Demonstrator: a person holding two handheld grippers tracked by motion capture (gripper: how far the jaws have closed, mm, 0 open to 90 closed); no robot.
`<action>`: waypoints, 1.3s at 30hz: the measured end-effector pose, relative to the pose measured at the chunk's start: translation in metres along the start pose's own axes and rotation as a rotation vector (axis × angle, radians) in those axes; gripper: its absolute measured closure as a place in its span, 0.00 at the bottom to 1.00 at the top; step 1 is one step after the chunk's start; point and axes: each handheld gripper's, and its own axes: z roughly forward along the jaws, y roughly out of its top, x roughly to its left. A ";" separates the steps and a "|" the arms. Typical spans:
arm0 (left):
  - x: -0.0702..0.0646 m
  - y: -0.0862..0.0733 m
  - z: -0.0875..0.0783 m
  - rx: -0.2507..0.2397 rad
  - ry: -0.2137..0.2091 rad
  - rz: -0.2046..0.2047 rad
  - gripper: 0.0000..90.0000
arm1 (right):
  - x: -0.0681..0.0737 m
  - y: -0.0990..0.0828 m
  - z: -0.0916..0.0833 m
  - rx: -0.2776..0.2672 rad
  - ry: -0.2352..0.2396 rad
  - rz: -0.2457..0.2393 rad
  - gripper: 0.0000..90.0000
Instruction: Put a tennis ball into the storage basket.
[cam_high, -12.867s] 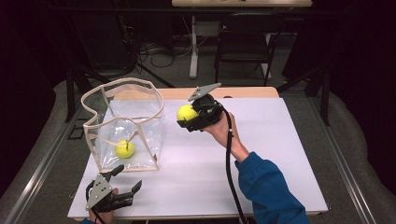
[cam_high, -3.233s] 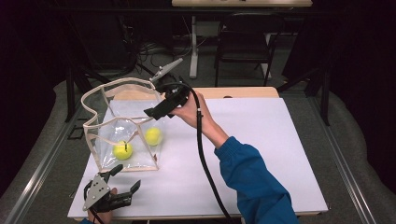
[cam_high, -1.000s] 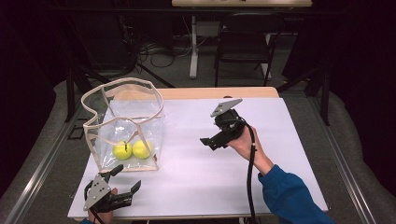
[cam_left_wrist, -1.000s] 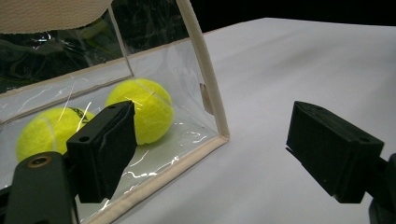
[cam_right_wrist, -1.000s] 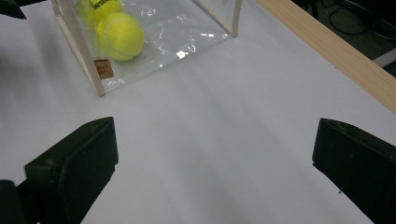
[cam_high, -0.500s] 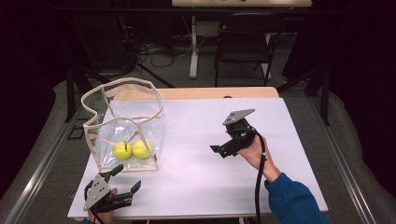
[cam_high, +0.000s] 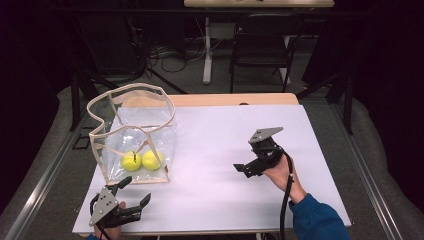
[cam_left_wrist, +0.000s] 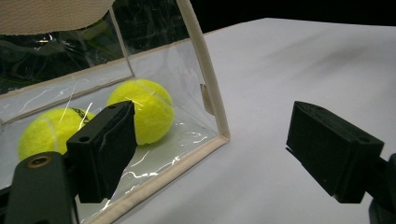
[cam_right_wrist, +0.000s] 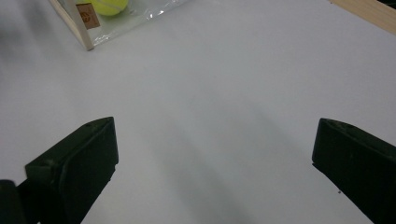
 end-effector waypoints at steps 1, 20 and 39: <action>0.000 0.000 0.000 -0.001 0.000 0.000 0.18 | 0.000 -0.002 0.000 -0.001 -0.001 0.000 0.00; 0.001 0.000 -0.002 -0.004 0.007 -0.004 0.18 | 0.003 -0.054 -0.012 0.026 -0.045 0.041 0.00; 0.000 0.000 -0.002 -0.004 0.009 -0.007 0.18 | 0.005 -0.096 -0.019 0.039 -0.072 0.092 0.00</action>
